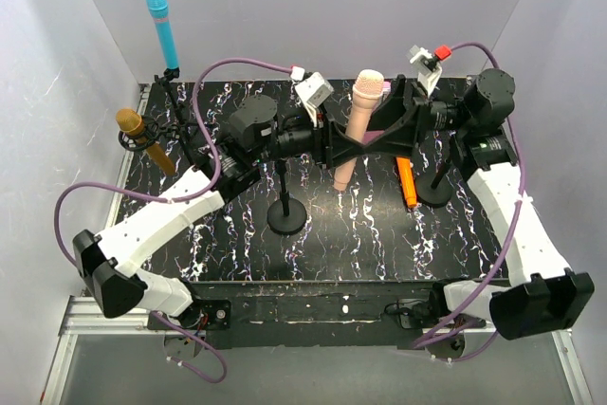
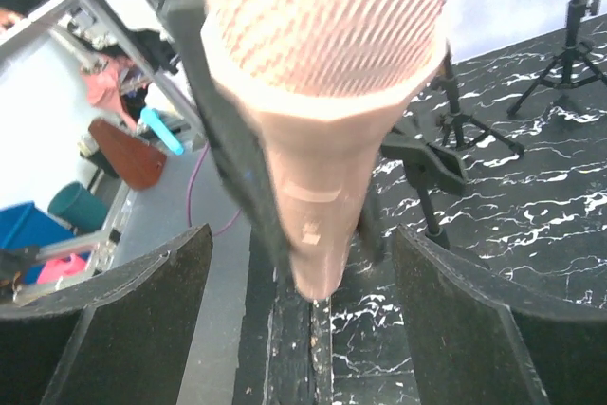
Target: Attach the microphones to the stand
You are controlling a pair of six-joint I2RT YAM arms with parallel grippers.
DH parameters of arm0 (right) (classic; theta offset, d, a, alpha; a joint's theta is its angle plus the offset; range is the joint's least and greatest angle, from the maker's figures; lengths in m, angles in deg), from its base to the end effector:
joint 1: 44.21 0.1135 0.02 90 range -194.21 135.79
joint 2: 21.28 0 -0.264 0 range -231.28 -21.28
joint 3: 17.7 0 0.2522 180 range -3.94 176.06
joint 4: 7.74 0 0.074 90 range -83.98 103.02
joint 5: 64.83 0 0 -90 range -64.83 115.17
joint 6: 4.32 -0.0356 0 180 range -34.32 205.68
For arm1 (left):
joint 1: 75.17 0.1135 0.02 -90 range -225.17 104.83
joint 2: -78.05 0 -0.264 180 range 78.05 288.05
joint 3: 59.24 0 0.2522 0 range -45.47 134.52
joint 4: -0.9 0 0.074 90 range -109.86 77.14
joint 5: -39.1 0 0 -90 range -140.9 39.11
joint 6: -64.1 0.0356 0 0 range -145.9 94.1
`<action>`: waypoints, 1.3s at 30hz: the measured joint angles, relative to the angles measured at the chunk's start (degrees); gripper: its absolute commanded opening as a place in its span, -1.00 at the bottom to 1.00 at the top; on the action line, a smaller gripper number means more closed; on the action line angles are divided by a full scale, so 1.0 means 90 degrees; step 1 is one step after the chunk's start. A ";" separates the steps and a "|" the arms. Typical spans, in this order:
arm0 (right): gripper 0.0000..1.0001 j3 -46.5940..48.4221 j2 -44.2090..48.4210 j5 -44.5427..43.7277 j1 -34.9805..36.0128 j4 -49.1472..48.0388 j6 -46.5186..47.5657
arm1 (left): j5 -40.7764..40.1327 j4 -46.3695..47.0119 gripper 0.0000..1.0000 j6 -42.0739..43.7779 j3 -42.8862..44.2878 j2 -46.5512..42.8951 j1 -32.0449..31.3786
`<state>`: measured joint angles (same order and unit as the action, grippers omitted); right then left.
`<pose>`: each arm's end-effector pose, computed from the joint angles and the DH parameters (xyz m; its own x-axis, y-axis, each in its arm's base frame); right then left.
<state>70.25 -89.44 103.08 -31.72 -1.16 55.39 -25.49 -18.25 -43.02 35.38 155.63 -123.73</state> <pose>0.2252 0.0855 0.4626 -0.2990 0.0420 -0.9533 -0.9542 -0.0261 0.2981 0.1940 -0.2428 0.4413 -0.3062 -0.0550 -0.9504 0.9112 0.2722 -0.3093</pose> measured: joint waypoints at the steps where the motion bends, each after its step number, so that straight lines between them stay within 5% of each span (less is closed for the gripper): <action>1: 0.64 -0.0051 -0.0104 -0.0053 0.0000 -0.0539 -0.0556 | 0.0053 0.0078 -1.00 -0.0078 0.0000 0.0087 0.0000; 6: 0.59 -0.0172 -0.0549 -0.0461 0.0000 -0.2254 -0.2421 | 0.0214 0.0350 -1.00 -0.0357 -0.0002 0.0350 -0.0012; 13: 0.36 -0.0197 -0.0614 -0.0712 0.0000 -0.3065 -0.3262 | 0.0350 0.0631 -1.00 -0.0583 -0.0002 0.0459 -0.0036; 15: 0.18 -0.0197 -0.0651 -0.0741 0.0000 -0.3332 -0.3461 | 0.0369 0.0682 -1.00 -0.0622 -0.0002 0.0505 -0.0036; 20: -0.79 -0.0223 -0.0794 -0.0753 0.0002 -0.4010 -0.3764 | 0.0362 0.0760 -1.00 -0.0821 0.0000 0.0580 -0.0036; 21: -0.88 -0.0226 -0.0823 -0.0750 0.0007 -0.4138 -0.3750 | 0.0335 0.0784 -0.91 -0.0889 0.0002 0.0583 -0.0039; 28: -0.97 -0.0211 -0.0833 -0.0619 0.0032 -0.3878 -0.3565 | -0.0039 0.0340 0.95 -0.0593 0.0024 0.0474 -0.0068; 39: -0.97 0.0794 -0.0765 -0.1870 0.0158 0.0612 0.0328 | -0.2016 -0.2557 0.96 0.0639 0.0566 -0.1280 0.0731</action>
<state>77.40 -96.33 86.25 -30.30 4.35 58.34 -43.63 -41.27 -37.27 40.48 144.11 -117.15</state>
